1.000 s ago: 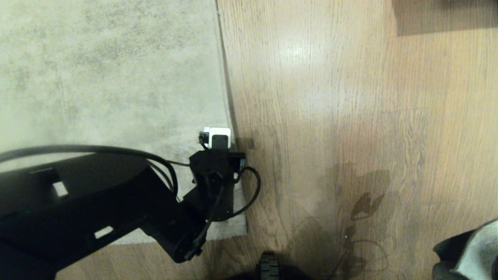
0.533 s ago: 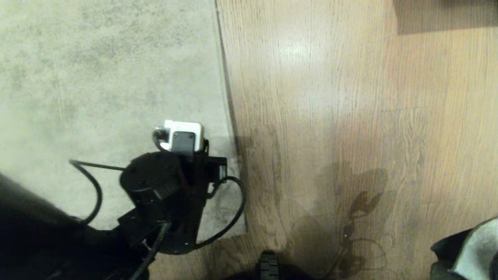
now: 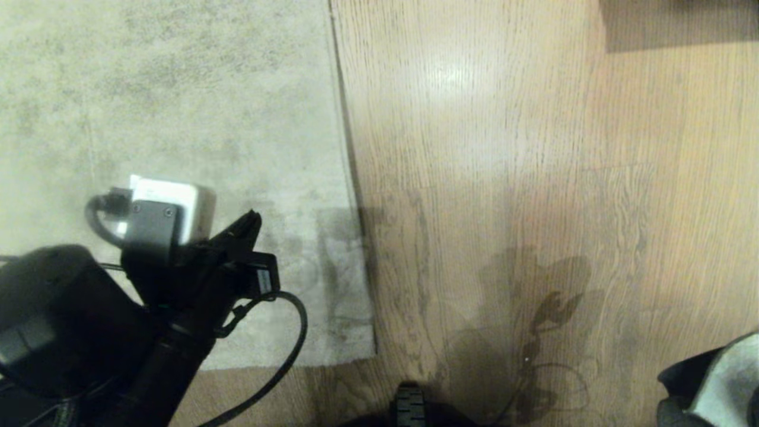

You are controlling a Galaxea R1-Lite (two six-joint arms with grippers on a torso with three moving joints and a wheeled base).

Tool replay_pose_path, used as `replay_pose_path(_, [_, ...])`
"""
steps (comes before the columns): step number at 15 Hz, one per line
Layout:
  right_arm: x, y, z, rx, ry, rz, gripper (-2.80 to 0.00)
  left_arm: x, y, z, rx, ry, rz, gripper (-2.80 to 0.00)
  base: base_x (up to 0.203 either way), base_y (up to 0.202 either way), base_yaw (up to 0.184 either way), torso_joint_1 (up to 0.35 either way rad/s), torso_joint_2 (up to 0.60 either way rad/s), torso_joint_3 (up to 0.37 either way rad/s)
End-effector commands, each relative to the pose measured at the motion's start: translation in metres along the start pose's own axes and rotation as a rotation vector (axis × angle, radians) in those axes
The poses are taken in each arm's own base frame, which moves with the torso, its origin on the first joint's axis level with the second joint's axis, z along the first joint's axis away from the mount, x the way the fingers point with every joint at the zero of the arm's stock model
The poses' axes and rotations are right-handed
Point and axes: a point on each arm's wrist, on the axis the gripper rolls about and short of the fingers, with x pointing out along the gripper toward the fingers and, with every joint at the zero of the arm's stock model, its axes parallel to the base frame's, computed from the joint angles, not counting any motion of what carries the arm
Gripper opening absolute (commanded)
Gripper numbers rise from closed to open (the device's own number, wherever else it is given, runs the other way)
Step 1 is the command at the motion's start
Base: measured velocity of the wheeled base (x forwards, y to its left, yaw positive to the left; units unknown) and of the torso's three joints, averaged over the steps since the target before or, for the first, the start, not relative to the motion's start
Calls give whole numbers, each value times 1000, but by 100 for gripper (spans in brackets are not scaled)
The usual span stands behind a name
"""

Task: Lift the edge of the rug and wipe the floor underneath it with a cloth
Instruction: Put down the rag

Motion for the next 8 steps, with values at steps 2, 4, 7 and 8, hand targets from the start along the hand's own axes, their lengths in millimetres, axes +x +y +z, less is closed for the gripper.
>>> replay_pose_path(2, [0,0,0,-1,1,0,-280,-11,38,10,6,-42,-86,-280,0,0,0,0,0,0])
replay_pose_path(4, [0,0,0,0,1,0,-280,-14,56,9,28,-34,-137,-280,0,0,0,0,0,0])
replay_pose_path(7, [0,0,0,0,1,0,-280,-32,88,-1,51,-10,-172,-280,0,0,0,0,0,0])
replay_pose_path(8, [0,0,0,0,1,0,-280,-44,97,-7,55,1,-176,-280,0,0,0,0,0,0])
